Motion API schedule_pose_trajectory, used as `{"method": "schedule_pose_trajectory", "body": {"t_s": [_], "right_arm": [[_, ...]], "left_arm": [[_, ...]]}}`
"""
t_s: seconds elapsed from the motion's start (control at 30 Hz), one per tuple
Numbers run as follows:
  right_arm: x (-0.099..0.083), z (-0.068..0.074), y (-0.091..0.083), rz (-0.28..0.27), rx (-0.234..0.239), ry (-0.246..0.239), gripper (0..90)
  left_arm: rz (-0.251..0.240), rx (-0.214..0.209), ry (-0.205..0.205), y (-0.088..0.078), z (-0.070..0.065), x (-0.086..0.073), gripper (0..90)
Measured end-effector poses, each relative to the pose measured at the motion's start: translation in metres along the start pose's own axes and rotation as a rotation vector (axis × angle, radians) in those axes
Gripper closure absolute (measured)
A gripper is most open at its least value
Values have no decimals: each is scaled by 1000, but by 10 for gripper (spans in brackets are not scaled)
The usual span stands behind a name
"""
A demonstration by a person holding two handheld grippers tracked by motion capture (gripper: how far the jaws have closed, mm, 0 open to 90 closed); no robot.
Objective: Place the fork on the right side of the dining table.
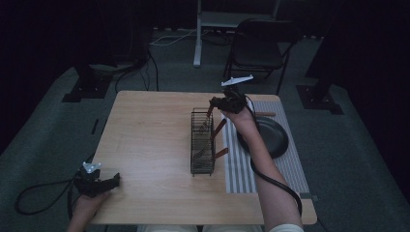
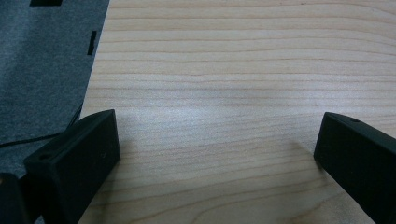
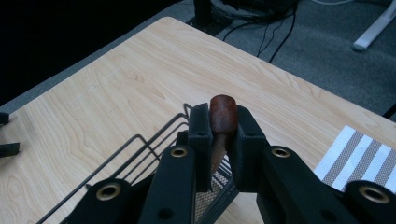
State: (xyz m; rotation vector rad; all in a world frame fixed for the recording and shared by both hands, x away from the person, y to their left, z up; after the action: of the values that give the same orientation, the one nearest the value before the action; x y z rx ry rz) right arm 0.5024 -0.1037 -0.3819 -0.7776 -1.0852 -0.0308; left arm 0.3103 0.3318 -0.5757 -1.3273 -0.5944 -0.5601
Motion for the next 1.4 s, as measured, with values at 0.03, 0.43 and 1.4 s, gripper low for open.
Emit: {"method": "schedule_pose_trajectory", "body": {"t_s": [0.03,0.43,1.4], "right_arm": [[1,3,-2,-14,4,-3,807],[6,28,-39,-85,21,-61,807],[-8,28,-139,-207,-122,-31,807]], "left_arm": [[0,0,0,0,0,0,7],[-1,0,-1,0,0,0,7],[0,0,1,0,0,0,7]]}}
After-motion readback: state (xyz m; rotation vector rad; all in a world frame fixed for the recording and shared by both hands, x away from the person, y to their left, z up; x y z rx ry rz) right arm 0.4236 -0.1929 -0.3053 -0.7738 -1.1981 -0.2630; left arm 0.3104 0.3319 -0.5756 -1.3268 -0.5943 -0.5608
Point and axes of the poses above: each handheld gripper's, and its own axes: y roughly forward along the jaws, x roughly out of its top, z roughly to its left, the point moved 4 cm from there along y, roughly forward along the jaws, and after that the axes turned 10 degrees about x, right-handed, at the moved point
